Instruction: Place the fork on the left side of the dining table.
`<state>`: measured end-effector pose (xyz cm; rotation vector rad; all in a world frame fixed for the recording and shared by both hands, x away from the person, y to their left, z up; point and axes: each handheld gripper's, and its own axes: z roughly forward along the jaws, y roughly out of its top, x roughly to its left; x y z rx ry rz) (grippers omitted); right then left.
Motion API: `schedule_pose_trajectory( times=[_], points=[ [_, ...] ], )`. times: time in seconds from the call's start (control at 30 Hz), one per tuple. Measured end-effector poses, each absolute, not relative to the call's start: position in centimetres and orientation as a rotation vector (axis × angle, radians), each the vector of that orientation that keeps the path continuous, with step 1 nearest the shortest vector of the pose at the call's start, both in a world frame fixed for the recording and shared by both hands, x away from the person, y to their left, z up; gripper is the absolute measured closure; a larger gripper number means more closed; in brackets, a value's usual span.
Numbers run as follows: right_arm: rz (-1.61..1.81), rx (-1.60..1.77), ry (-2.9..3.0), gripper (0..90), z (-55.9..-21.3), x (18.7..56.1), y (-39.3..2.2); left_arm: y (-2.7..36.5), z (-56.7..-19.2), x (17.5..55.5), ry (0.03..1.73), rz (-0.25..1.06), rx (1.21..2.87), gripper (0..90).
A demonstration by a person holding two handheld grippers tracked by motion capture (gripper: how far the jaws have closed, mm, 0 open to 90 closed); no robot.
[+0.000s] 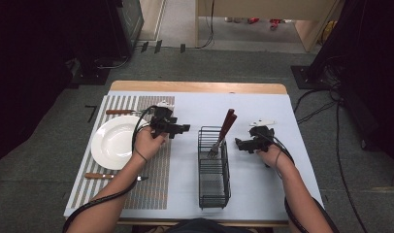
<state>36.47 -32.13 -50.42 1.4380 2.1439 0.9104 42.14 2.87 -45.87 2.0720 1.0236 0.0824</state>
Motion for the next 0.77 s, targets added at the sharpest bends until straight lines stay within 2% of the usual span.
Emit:
schedule_pose_trajectory(
  times=[0.4, 0.77],
  points=[
    [0.911, 1.436, 2.144, 0.0, -50.4, 36.5, -32.1, 0.4, -48.4, 41.5, 0.947, 0.102, 2.209, 24.8],
    [0.91, 1.436, 2.144, 0.0, -50.4, 36.5, -32.1, 0.6, -48.5, 41.5, 0.932, 0.075, 2.195, 20.4]
  ],
)
